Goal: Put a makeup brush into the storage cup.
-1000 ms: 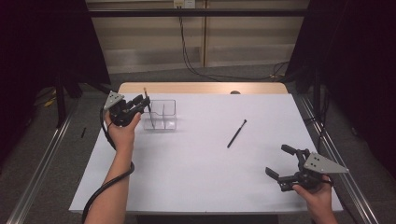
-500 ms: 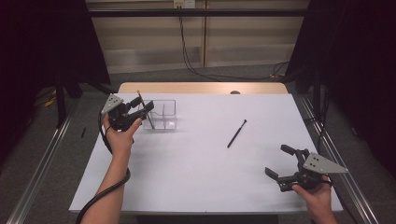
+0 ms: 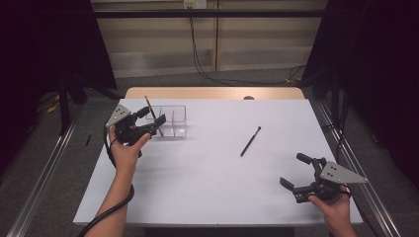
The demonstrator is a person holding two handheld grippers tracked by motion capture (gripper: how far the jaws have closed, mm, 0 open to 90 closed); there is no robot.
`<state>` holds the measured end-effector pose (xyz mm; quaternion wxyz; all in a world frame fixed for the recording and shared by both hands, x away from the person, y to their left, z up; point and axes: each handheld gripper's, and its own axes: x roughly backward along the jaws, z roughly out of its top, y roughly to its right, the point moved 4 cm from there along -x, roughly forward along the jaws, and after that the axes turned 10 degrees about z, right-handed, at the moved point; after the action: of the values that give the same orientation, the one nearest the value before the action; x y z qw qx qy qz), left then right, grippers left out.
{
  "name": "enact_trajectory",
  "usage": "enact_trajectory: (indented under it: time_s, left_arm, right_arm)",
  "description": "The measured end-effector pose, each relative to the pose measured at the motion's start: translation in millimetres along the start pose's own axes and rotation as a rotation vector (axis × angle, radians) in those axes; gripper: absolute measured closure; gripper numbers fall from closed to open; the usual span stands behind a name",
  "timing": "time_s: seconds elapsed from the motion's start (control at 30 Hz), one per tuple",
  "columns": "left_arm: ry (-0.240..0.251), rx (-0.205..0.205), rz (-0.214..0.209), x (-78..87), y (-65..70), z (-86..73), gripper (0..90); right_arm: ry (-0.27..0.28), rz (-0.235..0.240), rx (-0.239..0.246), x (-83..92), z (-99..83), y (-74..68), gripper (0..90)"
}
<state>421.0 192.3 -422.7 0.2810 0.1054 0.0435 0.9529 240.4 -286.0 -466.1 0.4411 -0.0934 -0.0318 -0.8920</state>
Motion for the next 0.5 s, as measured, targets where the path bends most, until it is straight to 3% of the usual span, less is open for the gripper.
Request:
enact_trajectory:
  time_s: [0.3, 0.5]
  left_arm:
    - [0.002, -0.026, -0.041, 3.5, 6.7, -4.7, 9.2]
    - [-0.01, -0.016, -0.07, 5.7, 9.8, -10.1, 5.1]
  right_arm:
    - [-0.001, -0.001, 0.001, -0.4, -0.1, -0.1, 0.0]
    - [-0.002, -0.001, 0.0, -0.5, -0.1, -0.2, 0.0]
